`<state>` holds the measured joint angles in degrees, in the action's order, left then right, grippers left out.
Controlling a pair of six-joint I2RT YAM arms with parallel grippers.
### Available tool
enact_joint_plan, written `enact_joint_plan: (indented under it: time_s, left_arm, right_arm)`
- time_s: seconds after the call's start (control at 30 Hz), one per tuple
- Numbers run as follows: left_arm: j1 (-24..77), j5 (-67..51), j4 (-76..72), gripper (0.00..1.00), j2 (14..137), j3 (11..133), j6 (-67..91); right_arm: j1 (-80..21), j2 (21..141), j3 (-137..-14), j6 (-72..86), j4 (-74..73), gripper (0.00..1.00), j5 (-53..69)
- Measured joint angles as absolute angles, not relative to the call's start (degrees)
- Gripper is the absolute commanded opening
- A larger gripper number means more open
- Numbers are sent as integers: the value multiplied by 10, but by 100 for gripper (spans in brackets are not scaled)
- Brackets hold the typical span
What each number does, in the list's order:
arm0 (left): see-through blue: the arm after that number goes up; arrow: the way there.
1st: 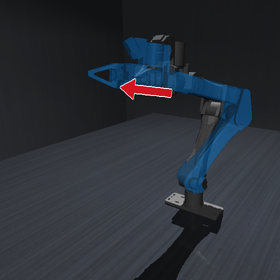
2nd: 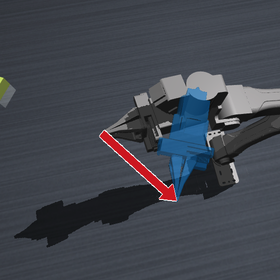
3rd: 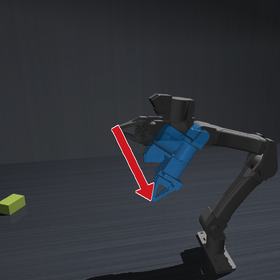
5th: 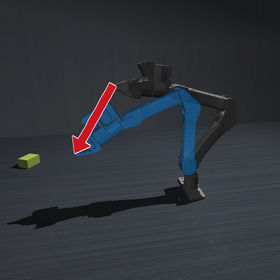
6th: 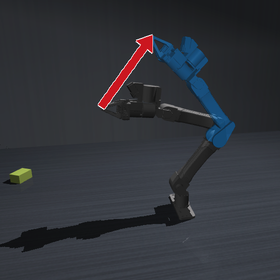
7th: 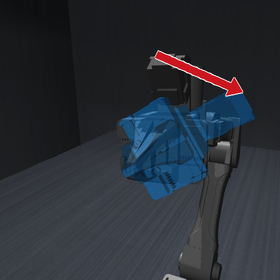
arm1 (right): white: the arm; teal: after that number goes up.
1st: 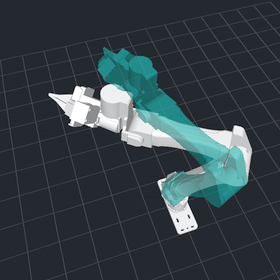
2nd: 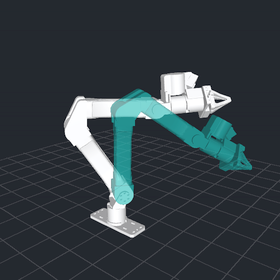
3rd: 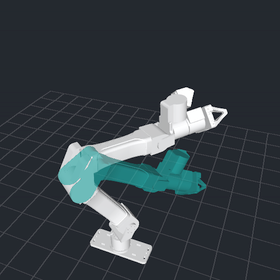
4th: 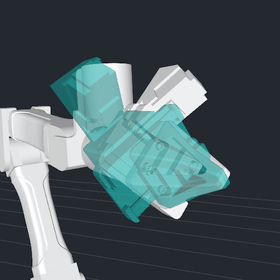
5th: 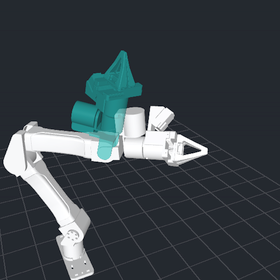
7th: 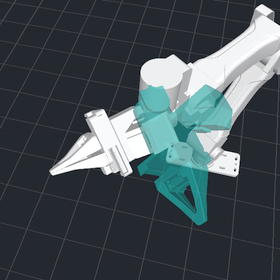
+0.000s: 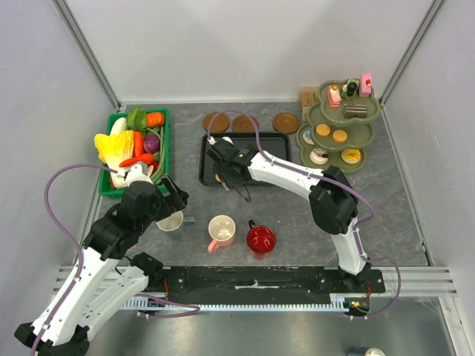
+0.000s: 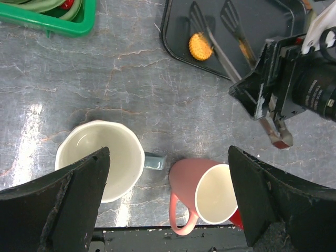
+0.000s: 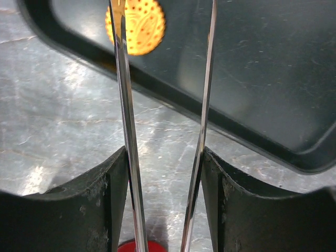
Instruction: Serve the afternoon tea
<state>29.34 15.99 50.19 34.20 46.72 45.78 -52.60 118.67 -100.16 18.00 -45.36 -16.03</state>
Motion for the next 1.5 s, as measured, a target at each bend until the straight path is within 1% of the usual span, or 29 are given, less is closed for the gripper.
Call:
enact_joint_plan:
  time_s: [0.37, 0.83, 1.1, 1.37, 1.5]
  left_arm:
    - [293, 164, 507, 99, 352, 467, 458]
    - [293, 164, 507, 99, 378, 470, 457]
    - [293, 166, 508, 99, 409, 498, 457]
    - [293, 167, 513, 99, 435, 522, 458]
    - [293, 167, 523, 99, 459, 539, 458]
  right_arm:
    - [-478, 1166, -986, 178, -452, 62, -174]
    - [-470, 1130, -956, 169, -426, 62, -123]
    - [-470, 1091, -942, 147, -388, 62, -101]
    - [-470, 1050, -882, 121, -366, 62, -53]
    - [-471, 1050, -875, 114, -366, 62, -42]
